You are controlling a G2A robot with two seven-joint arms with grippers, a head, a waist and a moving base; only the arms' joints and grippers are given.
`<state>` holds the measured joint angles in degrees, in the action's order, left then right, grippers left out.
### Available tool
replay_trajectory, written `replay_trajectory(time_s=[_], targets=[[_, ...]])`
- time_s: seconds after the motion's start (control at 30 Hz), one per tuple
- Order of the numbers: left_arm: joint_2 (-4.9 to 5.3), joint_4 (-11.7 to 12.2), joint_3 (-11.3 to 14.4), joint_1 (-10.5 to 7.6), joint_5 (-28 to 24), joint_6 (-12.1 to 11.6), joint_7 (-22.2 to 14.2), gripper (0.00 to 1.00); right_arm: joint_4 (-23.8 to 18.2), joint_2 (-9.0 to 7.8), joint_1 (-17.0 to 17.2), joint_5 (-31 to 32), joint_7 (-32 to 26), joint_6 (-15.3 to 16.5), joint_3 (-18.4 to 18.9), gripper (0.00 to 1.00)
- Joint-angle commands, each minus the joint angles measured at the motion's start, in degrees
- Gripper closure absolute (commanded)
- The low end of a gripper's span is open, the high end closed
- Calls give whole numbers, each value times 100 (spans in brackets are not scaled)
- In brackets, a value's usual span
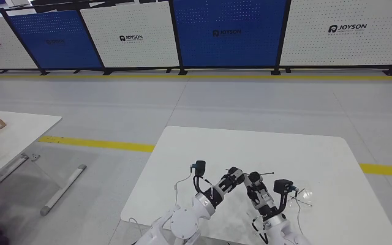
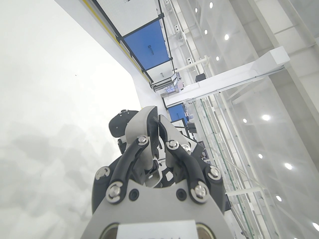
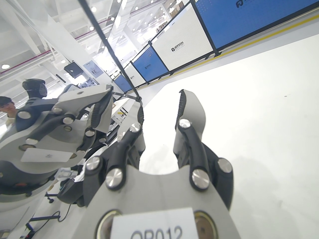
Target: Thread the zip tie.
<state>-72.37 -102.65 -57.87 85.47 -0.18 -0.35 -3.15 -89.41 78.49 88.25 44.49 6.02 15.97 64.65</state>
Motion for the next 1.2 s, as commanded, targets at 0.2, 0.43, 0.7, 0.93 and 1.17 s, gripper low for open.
replay_trajectory(time_s=[0.2, 0.43, 0.7, 0.93, 1.17], targets=[[-13, 37, 44, -31, 55, 42, 44, 100, -1, -5, 15, 21, 99, 50, -8, 76], [-25, 77, 67, -46, 63, 63, 90, 100, 4, -9, 9, 44, 111, 46, -15, 82], [-38, 112, 81, -69, 53, 103, 125, 100, 9, -13, 4, 57, 125, 29, -22, 89], [-52, 156, 98, -100, 15, 122, 134, 100, 20, -14, -11, 44, 109, 11, -33, 100], [-62, 159, 119, -110, 12, 112, 137, 100, 33, -17, -21, 54, 111, 14, -38, 100]])
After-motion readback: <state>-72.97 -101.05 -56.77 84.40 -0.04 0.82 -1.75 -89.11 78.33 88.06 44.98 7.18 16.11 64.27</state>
